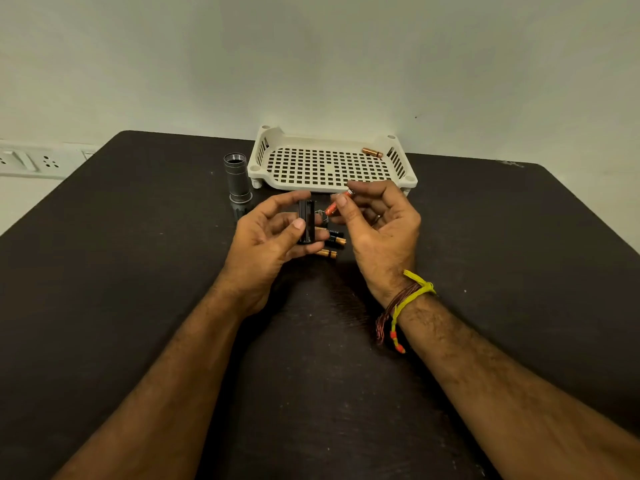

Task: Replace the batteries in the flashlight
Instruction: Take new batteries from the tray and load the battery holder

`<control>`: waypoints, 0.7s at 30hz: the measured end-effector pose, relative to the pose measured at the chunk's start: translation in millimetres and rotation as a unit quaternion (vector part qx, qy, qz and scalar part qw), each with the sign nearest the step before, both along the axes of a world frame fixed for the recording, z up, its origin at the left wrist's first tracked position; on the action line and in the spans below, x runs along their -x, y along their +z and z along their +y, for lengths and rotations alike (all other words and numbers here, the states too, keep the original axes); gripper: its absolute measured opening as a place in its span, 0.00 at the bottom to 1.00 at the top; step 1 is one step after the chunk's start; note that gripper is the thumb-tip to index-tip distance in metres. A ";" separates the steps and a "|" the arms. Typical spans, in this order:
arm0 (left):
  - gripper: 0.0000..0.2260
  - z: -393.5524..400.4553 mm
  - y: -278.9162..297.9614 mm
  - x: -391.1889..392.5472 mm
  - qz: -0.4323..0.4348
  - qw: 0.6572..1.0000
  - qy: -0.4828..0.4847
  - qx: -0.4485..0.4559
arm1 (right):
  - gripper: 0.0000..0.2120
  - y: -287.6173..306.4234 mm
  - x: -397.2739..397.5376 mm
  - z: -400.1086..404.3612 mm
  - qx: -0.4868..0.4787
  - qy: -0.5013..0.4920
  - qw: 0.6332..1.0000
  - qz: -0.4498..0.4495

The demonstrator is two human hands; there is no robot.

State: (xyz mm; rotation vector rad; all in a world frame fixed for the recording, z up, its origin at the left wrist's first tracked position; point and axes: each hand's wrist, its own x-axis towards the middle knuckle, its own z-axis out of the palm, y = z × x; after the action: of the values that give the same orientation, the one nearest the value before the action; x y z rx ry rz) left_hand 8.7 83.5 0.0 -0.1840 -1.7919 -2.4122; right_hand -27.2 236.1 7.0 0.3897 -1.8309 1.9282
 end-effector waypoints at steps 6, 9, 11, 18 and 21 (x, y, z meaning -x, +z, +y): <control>0.16 -1.5 -0.1 -0.2 -0.001 1.000 -0.011 0.003 | 0.09 -1.3 -2.0 -2.4 0.012 0.005 0.999 0.029; 0.16 -0.9 -1.1 -0.3 0.005 1.000 -0.016 0.005 | 0.09 -2.4 -2.7 -2.5 0.007 0.011 0.999 0.048; 0.15 -0.3 -1.8 -0.4 0.010 1.000 -0.016 0.002 | 0.09 -3.6 -3.6 -3.1 -0.004 0.017 0.998 0.054; 0.18 0.8 -0.4 -0.9 0.021 1.000 -0.001 0.017 | 0.09 -6.4 -3.0 -2.1 -0.029 0.017 0.997 0.072; 0.18 0.6 -0.6 -0.5 0.018 1.000 0.000 0.015 | 0.09 -6.3 -2.1 -2.0 -0.032 0.014 0.996 0.081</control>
State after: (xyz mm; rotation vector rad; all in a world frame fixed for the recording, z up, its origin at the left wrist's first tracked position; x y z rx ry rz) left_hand 9.3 84.1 -0.6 -0.2282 -1.8123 -2.3674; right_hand -25.1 234.1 0.7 0.5780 -1.7937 1.8034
